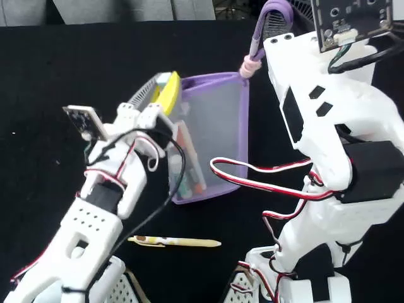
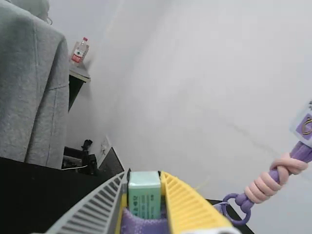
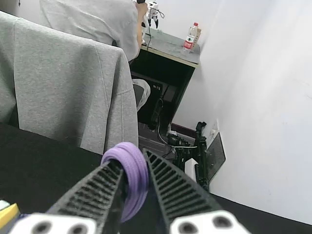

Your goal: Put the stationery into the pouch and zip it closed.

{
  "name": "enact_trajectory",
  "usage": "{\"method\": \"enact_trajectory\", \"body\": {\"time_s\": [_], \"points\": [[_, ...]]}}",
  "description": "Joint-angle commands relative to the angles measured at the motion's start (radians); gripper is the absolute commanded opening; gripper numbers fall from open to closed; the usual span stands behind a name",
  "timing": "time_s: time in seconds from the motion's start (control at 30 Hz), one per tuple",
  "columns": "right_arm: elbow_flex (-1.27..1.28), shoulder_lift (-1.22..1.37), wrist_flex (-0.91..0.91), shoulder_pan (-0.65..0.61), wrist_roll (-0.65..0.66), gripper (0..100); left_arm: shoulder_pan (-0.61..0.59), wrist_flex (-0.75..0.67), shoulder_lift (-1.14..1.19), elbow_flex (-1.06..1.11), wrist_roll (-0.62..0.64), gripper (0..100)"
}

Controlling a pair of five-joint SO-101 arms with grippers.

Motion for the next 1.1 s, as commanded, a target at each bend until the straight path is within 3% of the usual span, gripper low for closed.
{"method": "enact_trajectory", "body": {"time_s": [0.0,0.13,0.23,0.47,0.67,1.07], "points": [[-0.019,-0.030,0.002,-0.017,-0.008,1.1,0.054,0.071,-0.060,-0.013,0.005,4],[-0.019,-0.030,0.002,-0.017,-0.008,1.1,0.068,0.290,-0.058,-0.104,0.005,15],[-0.019,-0.030,0.002,-0.017,-0.008,1.1,0.090,0.439,-0.058,-0.171,0.005,18],[-0.019,-0.030,0.002,-0.017,-0.008,1.1,0.073,0.474,-0.069,-0.252,0.005,20],[-0.019,-0.030,0.002,-0.015,-0.003,1.1,-0.163,0.494,-0.061,-0.398,0.012,19],[-0.028,-0.039,0.021,-0.014,0.032,1.1,-0.542,0.896,-0.057,-0.786,0.084,19]]}}
